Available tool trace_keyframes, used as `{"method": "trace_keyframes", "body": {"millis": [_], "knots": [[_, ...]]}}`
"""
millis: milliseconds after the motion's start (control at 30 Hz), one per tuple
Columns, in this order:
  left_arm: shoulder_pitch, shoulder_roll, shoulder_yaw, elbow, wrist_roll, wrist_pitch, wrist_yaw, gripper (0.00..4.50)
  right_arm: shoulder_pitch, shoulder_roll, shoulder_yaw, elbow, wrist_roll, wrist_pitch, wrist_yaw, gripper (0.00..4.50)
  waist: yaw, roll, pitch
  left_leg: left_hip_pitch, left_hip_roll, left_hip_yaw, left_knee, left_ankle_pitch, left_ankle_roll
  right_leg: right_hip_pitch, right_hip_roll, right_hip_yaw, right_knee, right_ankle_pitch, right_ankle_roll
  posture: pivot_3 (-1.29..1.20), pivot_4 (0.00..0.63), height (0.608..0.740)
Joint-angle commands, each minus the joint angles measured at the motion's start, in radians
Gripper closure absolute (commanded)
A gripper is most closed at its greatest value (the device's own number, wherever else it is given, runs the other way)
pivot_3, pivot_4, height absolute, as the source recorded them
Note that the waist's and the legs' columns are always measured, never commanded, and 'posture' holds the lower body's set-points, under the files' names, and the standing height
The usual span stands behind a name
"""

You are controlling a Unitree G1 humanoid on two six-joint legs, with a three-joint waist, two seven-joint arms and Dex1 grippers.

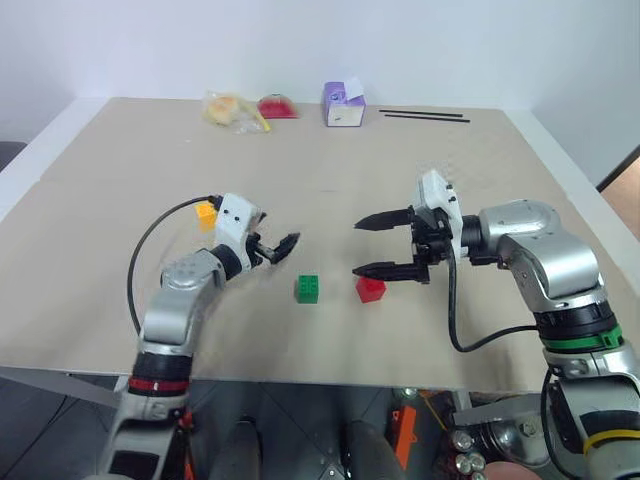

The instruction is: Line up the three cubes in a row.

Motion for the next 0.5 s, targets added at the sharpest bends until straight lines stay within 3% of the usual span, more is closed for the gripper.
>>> {"method": "trace_keyframes", "body": {"millis": [33,233,500], "knots": [[-0.009,-0.071,0.056,-0.040,0.087,0.004,0.275,0.07,-0.049,0.020,-0.008,0.041,-0.008,-0.033,0.005,0.00,0.000,0.000,0.000,0.000,0.000,0.000,0.001,0.000,0.000,0.000,0.000,0.000,0.000,0.001,0.000,0.00,0.150,0.740],[-0.079,-0.080,0.142,0.159,0.195,-0.022,0.598,0.07,-0.101,0.054,0.013,0.107,-0.024,-0.066,0.031,0.00,-0.001,0.000,0.000,0.000,0.000,0.000,0.001,0.002,0.002,0.000,0.000,0.000,0.000,0.003,-0.003,0.00,0.150,0.740],[-0.158,-0.067,0.163,0.390,0.139,-0.178,0.616,0.07,-0.141,0.097,0.019,0.201,-0.073,-0.129,0.027,0.00,0.003,0.000,0.000,-0.004,-0.001,0.000,0.001,0.002,0.001,-0.002,0.000,0.000,-0.002,0.004,0.001,0.00,0.150,0.740]]}}
